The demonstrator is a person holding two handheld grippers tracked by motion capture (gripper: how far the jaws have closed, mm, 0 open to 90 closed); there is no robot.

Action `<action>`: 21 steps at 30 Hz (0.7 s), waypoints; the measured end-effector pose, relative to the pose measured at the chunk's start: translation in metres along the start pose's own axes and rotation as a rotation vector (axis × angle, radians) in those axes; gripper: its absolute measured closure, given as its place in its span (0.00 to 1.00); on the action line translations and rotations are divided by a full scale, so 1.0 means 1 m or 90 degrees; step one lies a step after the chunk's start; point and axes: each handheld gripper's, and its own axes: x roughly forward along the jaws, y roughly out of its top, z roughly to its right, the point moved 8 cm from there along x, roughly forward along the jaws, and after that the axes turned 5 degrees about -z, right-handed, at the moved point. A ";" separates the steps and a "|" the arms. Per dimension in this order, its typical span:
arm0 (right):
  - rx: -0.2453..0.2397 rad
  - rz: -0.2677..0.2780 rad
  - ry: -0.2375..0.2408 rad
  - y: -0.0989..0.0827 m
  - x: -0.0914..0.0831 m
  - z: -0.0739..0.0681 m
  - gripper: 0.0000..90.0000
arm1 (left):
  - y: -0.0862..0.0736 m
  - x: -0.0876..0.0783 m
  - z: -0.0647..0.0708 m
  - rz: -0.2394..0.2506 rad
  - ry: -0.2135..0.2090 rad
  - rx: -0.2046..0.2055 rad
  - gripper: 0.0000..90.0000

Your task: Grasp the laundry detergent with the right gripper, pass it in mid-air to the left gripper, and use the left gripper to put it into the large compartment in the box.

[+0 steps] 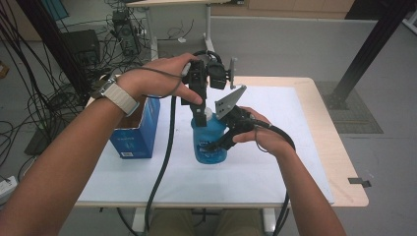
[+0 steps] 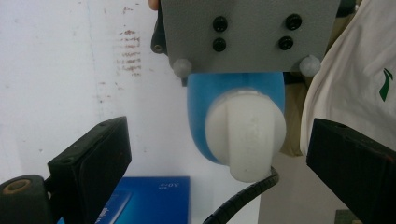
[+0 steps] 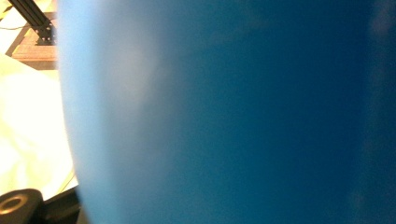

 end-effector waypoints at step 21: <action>-0.002 0.002 -0.001 0.001 0.000 0.000 0.48 | -0.003 -0.001 0.000 0.004 0.001 -0.005 0.08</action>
